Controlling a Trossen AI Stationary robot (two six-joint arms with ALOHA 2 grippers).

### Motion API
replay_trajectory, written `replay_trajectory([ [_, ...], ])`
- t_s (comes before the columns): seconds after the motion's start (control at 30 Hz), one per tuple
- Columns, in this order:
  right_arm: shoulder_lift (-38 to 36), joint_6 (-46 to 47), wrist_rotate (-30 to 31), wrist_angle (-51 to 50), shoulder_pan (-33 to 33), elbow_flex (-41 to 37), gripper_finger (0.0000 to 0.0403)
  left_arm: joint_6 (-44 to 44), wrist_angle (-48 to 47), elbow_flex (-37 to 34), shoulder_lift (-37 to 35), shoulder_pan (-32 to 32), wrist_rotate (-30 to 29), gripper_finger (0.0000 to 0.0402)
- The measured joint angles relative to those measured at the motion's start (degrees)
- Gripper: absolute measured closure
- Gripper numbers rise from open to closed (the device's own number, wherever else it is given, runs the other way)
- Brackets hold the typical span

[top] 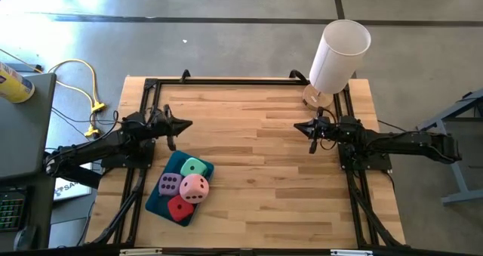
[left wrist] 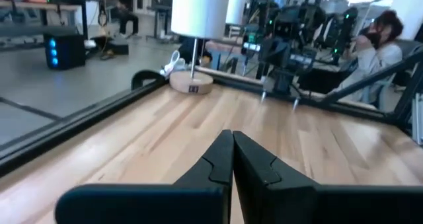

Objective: Pick & Place Dice
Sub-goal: Return to Home Position

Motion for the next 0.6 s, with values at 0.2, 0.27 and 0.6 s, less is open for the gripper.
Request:
replay_trajectory([
  [0.2,0.0,0.0,0.0,0.0,0.0,0.0,0.0401,0.0,-0.4,0.0,1.6,0.0,0.0,0.0401],
  [0.27,0.0,0.0,0.0,0.0,0.0,0.0,0.0401,0.0,-0.4,0.0,1.8,0.0,0.0,0.0401],
  [0.6,0.0,0.0,0.0,0.0,0.0,0.0,0.0401,-1.0,-0.3,0.0,1.9,0.0,0.0,0.0401],
])
